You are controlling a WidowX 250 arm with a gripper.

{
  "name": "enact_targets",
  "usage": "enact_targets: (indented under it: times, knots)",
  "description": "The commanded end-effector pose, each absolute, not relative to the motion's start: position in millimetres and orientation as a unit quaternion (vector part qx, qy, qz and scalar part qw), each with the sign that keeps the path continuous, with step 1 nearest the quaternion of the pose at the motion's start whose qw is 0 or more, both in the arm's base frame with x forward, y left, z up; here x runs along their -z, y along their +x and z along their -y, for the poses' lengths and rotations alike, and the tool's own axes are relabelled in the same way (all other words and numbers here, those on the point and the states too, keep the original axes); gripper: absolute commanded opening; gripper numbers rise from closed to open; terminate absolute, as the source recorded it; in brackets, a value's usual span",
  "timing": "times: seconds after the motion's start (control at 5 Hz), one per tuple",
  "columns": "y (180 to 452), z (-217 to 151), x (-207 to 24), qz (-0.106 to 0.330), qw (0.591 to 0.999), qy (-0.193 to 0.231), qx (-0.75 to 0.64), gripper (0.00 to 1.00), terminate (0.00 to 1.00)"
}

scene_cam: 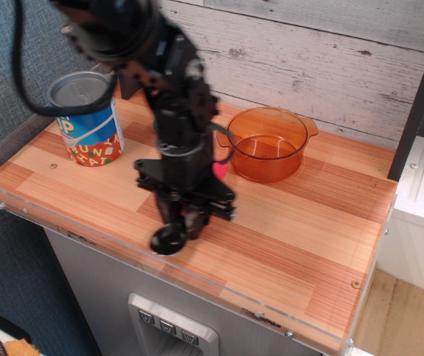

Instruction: Put the spoon in front of the pot

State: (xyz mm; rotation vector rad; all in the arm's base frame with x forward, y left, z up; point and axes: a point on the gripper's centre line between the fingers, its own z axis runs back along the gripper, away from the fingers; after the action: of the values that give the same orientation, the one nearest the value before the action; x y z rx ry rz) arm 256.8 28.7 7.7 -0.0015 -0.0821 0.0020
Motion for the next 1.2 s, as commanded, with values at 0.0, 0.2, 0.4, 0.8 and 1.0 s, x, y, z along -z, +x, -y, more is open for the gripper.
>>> enact_targets:
  times: [0.0,0.2,0.4,0.8,1.0]
  knots:
    - [260.7,-44.2,-7.9,0.038,0.999,0.003,0.01,1.0,0.0]
    - [261.4,-45.4,-4.4,0.023,1.0,0.011,0.018,1.0,0.0]
    - [262.7,-46.7,-3.1,0.015,0.999,0.013,0.025,1.0,0.0]
    - [263.8,-43.0,-17.6,0.029,0.999,0.003,0.032,1.0,0.0]
    - [265.1,-38.5,-40.7,0.043,0.999,0.004,0.019,1.0,0.0]
